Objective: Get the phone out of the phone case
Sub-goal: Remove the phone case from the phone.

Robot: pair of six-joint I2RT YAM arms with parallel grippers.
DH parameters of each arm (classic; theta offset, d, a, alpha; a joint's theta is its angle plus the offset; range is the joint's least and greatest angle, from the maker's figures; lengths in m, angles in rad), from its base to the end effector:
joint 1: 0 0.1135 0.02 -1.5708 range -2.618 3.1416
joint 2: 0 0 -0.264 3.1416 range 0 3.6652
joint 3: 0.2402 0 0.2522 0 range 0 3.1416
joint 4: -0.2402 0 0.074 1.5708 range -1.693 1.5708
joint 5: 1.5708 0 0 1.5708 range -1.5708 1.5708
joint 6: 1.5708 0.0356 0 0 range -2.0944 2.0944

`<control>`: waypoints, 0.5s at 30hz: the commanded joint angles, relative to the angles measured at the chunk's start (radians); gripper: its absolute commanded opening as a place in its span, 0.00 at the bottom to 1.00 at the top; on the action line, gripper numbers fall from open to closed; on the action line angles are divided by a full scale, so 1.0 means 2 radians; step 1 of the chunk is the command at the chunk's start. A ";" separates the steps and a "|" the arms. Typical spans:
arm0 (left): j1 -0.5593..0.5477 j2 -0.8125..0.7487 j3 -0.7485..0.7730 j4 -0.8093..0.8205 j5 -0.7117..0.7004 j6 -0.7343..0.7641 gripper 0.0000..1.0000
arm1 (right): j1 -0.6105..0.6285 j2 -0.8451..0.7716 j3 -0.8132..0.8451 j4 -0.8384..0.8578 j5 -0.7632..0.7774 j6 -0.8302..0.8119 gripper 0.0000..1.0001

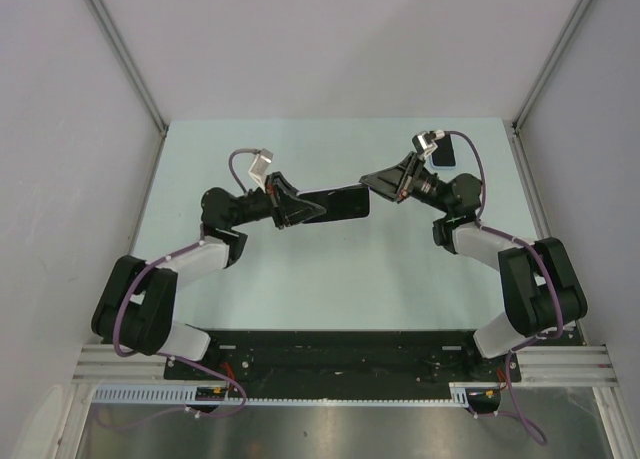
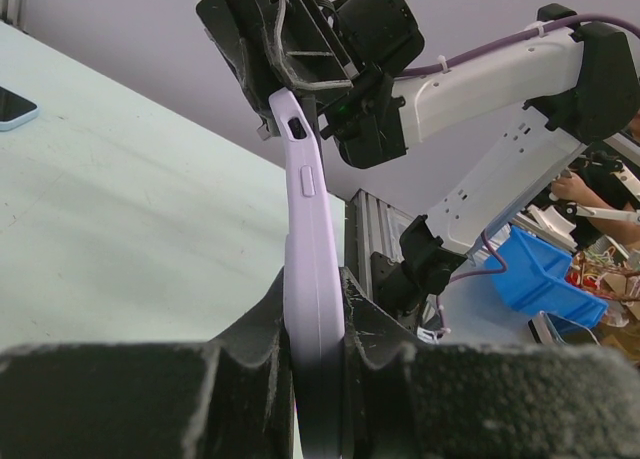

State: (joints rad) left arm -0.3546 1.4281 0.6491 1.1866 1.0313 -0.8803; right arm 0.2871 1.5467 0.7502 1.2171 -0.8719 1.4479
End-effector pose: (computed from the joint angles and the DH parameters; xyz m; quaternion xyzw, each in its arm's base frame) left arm 0.2554 -0.1271 0.2820 0.2737 0.5686 -0.6417 0.4359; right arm 0.2956 0.1157 0.2838 -0.0259 0.6066 0.7287 0.3168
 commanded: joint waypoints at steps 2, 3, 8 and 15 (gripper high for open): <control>-0.014 -0.048 0.009 0.248 0.038 0.014 0.00 | 0.008 0.019 0.002 -0.047 0.023 -0.024 0.00; -0.014 -0.049 0.009 0.248 0.038 0.014 0.00 | 0.008 0.019 0.002 -0.049 0.023 -0.024 0.00; -0.013 -0.055 0.009 0.248 0.039 0.017 0.00 | 0.011 0.024 0.005 -0.069 0.022 -0.035 0.00; -0.014 -0.053 0.010 0.248 0.034 0.015 0.00 | 0.020 0.019 0.009 -0.085 0.019 -0.065 0.01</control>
State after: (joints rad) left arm -0.3477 1.4063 0.6342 1.1549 1.0294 -0.8631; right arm 0.3000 1.5532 0.7563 1.1740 -0.8612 1.4113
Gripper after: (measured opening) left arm 0.191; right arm 0.192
